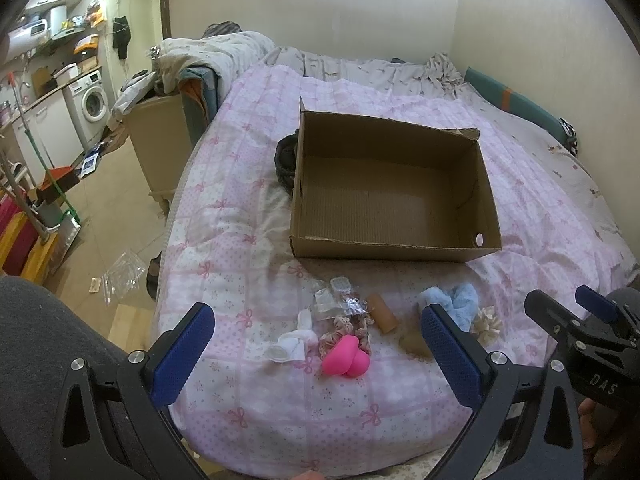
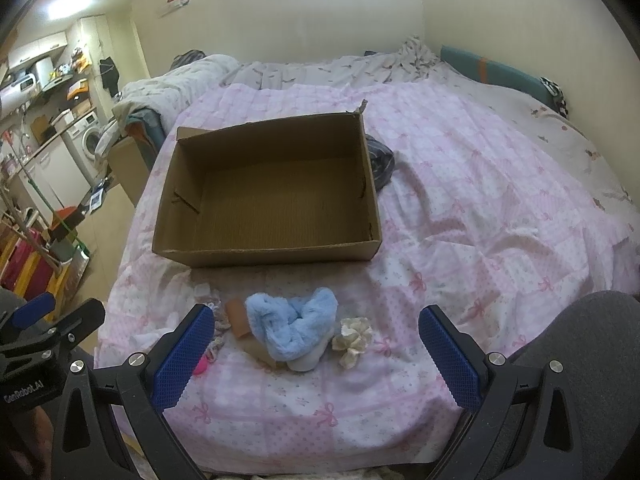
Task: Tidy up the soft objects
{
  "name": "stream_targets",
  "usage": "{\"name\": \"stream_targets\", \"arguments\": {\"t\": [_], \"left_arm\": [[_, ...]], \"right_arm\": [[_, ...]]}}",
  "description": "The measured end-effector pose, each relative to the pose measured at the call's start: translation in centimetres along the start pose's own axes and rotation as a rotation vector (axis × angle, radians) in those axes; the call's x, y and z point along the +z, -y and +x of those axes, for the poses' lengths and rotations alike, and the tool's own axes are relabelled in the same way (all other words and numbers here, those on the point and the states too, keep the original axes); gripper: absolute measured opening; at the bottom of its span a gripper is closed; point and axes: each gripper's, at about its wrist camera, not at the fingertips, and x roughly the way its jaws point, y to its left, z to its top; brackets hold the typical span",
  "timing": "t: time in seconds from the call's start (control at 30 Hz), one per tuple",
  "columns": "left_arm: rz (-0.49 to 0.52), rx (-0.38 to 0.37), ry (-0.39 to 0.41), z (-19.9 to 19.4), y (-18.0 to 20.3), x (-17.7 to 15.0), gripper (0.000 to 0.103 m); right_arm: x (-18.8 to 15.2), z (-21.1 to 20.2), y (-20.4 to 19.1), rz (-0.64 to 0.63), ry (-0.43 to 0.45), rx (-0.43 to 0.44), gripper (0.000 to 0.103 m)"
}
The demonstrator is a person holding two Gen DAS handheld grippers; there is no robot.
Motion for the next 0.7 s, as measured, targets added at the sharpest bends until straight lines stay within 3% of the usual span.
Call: {"name": "stream_targets", "arguments": {"t": [0.7], "left_arm": [[0.009,0.004,-0.002,0.27,-0.05,-0.05,0.103]], "right_arm": [[-0.17,0.05,-0.3,0.003,0.0,-0.001,0.103]]}}
